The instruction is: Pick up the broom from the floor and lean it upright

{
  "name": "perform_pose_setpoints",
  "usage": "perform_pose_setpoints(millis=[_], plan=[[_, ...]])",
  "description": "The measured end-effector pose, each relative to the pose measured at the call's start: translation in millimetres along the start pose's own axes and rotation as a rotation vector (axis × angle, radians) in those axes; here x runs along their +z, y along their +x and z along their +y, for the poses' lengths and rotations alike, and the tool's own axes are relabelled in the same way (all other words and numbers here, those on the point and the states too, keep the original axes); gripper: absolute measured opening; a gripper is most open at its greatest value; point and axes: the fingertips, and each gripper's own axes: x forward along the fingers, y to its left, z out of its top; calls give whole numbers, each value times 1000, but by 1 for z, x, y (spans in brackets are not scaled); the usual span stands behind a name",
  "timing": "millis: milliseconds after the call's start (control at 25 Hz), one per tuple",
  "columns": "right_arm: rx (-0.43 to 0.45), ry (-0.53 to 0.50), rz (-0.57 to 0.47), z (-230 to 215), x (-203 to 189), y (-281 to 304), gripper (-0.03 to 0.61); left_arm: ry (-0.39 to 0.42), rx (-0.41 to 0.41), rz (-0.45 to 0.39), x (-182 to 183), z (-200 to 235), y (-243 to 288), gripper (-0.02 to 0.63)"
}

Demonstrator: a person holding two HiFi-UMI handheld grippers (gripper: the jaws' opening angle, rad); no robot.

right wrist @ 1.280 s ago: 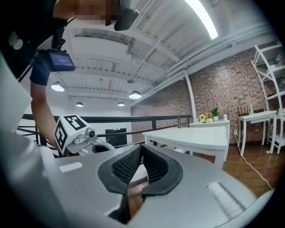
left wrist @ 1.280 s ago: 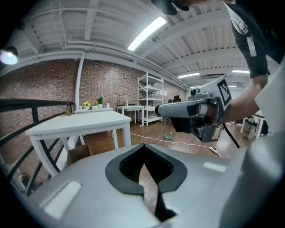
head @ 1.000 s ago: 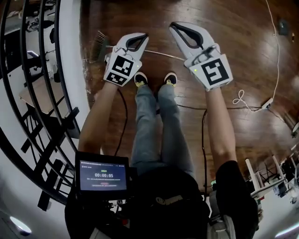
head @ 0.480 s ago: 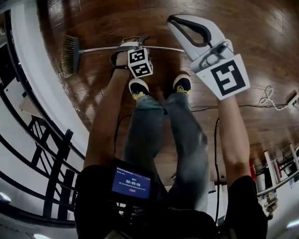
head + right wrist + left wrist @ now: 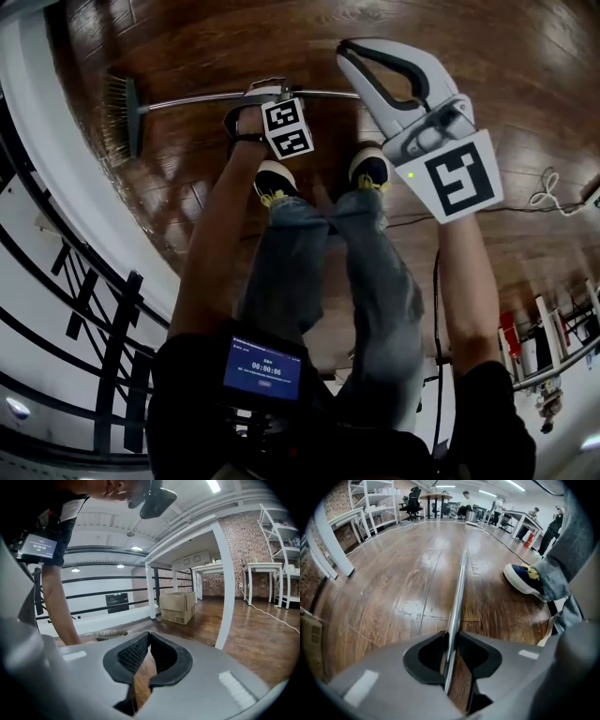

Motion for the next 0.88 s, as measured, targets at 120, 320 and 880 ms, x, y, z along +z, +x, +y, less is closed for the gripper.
perform_pose_setpoints(millis=[120, 320, 880], plan=[[-10, 57, 7, -7, -36, -2, 23, 10, 10, -10, -1, -8, 30, 103], [-63, 138, -32, -32, -20, -27, 23, -128, 137, -182, 39, 56, -38, 104], [-127, 219, -138, -84, 154, -70, 166, -728, 486, -628, 89, 206, -312, 92]])
